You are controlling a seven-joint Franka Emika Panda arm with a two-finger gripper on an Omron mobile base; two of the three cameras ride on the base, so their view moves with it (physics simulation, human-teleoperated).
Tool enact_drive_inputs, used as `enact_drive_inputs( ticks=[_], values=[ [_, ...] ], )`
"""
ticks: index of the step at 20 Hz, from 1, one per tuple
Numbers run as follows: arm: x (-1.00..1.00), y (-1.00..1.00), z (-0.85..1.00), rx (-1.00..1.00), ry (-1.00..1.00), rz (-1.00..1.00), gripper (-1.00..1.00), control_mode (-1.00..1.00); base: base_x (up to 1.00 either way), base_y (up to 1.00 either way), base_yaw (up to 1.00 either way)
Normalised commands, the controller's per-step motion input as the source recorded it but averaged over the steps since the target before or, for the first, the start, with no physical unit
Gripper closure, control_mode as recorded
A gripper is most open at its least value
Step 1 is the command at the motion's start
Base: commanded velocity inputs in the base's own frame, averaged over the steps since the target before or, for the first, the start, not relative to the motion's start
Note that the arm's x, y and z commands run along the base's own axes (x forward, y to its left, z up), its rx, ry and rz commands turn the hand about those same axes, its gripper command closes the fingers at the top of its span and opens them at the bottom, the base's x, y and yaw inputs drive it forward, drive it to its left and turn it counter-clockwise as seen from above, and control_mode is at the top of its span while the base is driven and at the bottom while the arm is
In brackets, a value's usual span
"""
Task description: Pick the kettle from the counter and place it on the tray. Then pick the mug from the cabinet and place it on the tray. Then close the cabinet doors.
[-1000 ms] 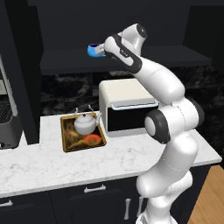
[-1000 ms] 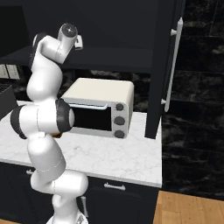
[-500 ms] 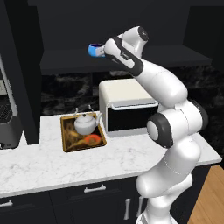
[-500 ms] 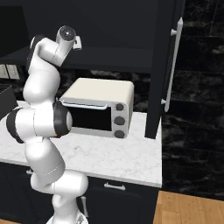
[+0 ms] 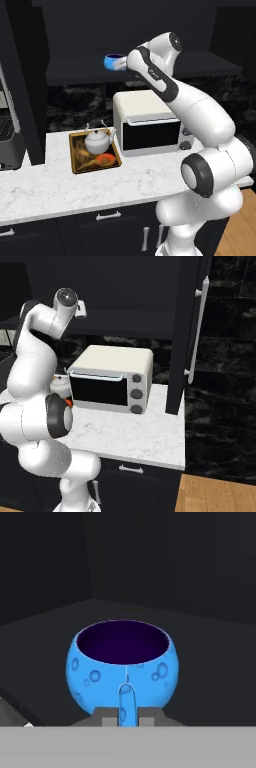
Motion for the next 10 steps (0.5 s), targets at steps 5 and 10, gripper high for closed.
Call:
enact_drive_inputs(
  ticks=[5,10],
  values=[
    [-1.00,0.00,0.00,0.00,-0.09,0.00,1.00,-1.00,0.00,0.00,0.00],
    [-1.00,0.00,0.00,0.00,-0.13,0.00,1.00,-1.00,0.00,0.00,0.00]
  ],
)
